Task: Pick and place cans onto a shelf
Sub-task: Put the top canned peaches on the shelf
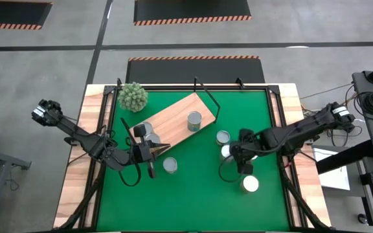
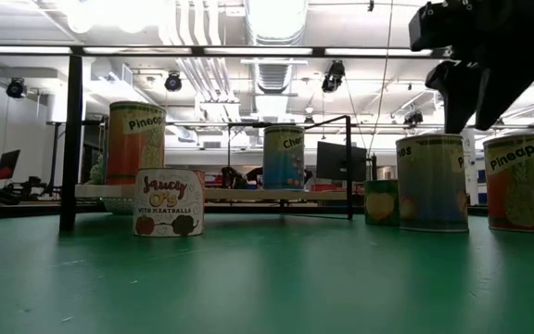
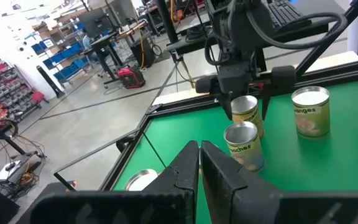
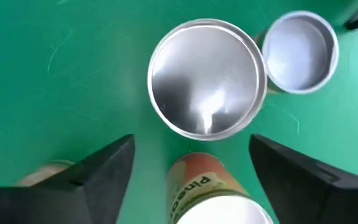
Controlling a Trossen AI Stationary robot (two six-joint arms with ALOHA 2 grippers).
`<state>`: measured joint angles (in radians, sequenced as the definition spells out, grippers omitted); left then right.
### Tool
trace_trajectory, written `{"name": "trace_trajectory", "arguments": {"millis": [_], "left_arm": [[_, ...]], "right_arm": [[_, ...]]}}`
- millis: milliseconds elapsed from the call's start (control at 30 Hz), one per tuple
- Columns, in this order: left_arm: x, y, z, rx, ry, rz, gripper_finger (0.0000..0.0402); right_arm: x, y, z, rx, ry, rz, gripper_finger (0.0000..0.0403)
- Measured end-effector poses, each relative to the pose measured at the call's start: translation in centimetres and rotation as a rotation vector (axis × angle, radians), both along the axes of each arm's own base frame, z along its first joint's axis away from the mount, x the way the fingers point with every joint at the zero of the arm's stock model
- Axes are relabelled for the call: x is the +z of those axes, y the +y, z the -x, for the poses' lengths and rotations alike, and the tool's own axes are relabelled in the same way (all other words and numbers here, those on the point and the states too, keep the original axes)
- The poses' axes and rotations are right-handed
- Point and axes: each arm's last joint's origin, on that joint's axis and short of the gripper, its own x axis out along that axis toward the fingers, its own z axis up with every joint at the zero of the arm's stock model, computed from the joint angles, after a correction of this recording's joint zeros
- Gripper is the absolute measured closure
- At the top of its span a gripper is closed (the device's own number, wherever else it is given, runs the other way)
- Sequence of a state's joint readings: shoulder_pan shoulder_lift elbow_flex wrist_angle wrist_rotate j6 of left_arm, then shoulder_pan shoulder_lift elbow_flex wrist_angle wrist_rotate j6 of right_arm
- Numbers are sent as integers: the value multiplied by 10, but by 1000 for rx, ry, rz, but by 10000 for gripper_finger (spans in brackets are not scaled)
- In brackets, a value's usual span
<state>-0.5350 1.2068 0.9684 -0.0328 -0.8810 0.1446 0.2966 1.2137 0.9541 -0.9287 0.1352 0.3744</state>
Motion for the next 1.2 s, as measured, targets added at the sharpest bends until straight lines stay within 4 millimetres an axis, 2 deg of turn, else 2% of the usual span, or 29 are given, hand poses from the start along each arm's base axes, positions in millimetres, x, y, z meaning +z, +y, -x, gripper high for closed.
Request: {"name": "trace_trajectory", "arguments": {"millis": [167,467,800,900,1067,1200], "left_arm": [[1,0,0,0,-9,5,401],[2,0,0,-1,-15,6,401],[2,0,0,-1,-18,7,401],[3,0,-1,-2,-27,6,401],[4,-1,-1,-3,-38,6,401],[5,-1,-1,-3,-42,9,401]], "right_arm": [[-8,0,-4,13,-61,24,55],[-23,-1,-8,-40,-152,53,75],[-32,-2,-11,-73,-239,72,79],[-34,-2,-12,-75,-256,68,99],[-33,-1,-11,-67,-254,60,158],[-26,-1,-12,-75,-247,54,181]]}}
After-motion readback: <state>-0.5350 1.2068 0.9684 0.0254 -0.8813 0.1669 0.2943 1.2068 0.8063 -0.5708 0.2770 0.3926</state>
